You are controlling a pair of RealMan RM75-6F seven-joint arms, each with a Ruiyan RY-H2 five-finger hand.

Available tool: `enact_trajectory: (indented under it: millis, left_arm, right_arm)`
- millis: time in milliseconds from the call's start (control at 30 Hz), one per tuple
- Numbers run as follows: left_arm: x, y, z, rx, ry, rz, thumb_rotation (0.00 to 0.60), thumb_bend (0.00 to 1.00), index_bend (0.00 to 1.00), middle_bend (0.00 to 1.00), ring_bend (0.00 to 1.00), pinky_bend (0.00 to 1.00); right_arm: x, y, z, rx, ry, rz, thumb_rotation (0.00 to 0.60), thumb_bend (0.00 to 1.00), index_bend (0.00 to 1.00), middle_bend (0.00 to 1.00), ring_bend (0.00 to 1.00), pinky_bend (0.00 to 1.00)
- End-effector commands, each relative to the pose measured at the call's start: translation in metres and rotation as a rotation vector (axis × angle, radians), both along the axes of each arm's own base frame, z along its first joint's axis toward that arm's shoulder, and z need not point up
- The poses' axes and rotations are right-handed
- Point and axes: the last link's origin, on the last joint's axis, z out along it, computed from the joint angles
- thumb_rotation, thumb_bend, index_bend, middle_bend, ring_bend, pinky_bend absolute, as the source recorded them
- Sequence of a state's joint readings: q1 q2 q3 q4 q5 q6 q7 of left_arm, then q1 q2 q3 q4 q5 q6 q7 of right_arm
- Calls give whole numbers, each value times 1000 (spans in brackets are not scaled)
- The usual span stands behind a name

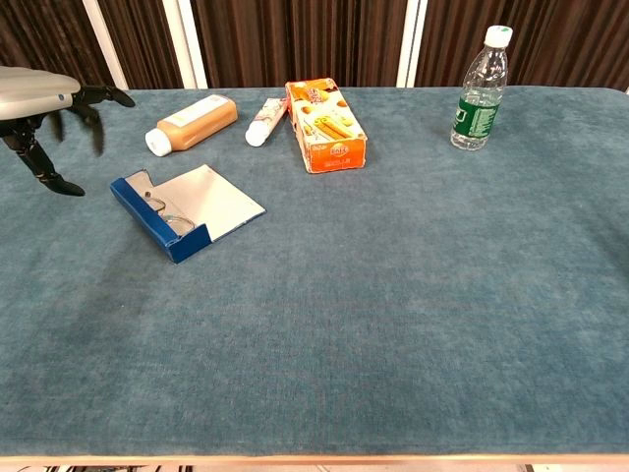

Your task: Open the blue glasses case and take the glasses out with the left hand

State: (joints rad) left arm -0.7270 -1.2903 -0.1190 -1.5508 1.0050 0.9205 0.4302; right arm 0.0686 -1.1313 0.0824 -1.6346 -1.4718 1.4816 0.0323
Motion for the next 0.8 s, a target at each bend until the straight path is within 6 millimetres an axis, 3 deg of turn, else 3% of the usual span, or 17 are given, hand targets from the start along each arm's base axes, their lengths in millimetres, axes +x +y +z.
enact_trajectory:
  millis: [33, 167, 400, 800]
  left_arm:
    - [-3, 3, -2, -31, 50, 0, 600, 148, 95, 830, 662, 809]
    - [-9, 6, -12, -95, 131, 20, 600, 169, 92, 899, 727, 870]
    - [-7, 8, -33, -158, 222, 33, 600, 344, 88, 929, 752, 887]
    - [-4, 7, -46, -174, 247, 68, 600, 380, 108, 932, 755, 890]
  right_arm:
    - [0, 0, 0, 0, 0, -1, 600, 216, 0, 0, 0, 228]
    - [0, 0, 0, 0, 0, -2, 600, 217, 0, 0, 0, 229]
    - [-1, 0, 0, 1, -5, -5, 600, 217, 0, 0, 0, 229]
    - [-1, 0, 1, 2, -7, -3, 600, 218, 0, 0, 0, 229]
